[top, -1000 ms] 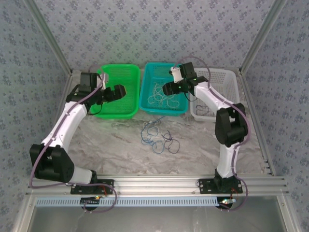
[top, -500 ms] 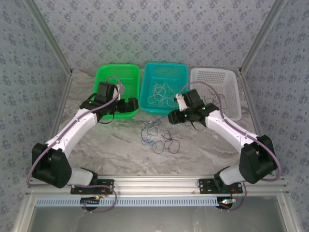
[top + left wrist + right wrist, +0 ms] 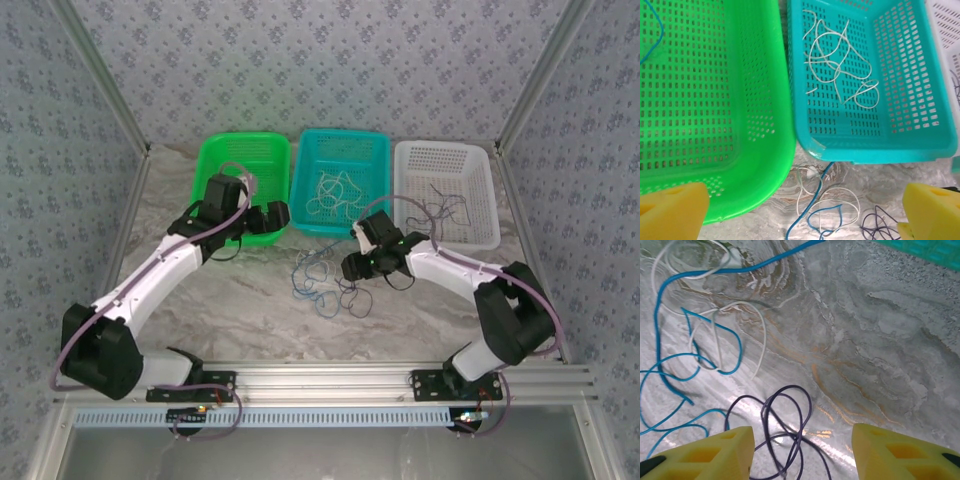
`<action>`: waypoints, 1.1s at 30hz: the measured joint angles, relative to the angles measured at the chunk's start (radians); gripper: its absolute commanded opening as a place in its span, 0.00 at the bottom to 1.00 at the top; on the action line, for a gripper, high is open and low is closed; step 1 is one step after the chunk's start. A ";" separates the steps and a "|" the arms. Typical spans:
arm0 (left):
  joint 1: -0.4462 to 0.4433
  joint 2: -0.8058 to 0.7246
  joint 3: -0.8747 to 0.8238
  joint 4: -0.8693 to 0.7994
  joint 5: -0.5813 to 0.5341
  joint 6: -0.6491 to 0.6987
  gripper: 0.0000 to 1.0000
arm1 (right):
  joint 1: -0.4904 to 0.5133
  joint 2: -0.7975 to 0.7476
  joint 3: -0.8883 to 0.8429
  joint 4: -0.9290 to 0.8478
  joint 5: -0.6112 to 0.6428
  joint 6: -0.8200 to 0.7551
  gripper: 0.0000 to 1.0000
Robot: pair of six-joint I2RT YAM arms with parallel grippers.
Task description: Untangle the cables
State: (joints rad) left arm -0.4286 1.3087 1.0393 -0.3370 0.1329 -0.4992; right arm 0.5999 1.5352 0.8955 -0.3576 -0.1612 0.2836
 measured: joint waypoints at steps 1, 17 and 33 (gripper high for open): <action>0.000 -0.004 0.000 0.002 -0.001 0.000 0.99 | 0.001 0.010 0.000 0.001 0.002 0.000 0.55; 0.000 -0.023 -0.002 0.054 -0.022 -0.013 0.99 | 0.031 -0.039 -0.023 0.018 0.051 0.005 0.00; -0.062 -0.026 -0.017 0.180 0.019 -0.044 1.00 | -0.058 -0.509 -0.036 0.018 0.053 -0.040 0.00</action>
State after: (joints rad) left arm -0.4904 1.2823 1.0225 -0.1570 0.1524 -0.5430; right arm 0.5415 1.0264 0.8593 -0.3401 -0.1078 0.2432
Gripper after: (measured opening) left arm 0.994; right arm 0.060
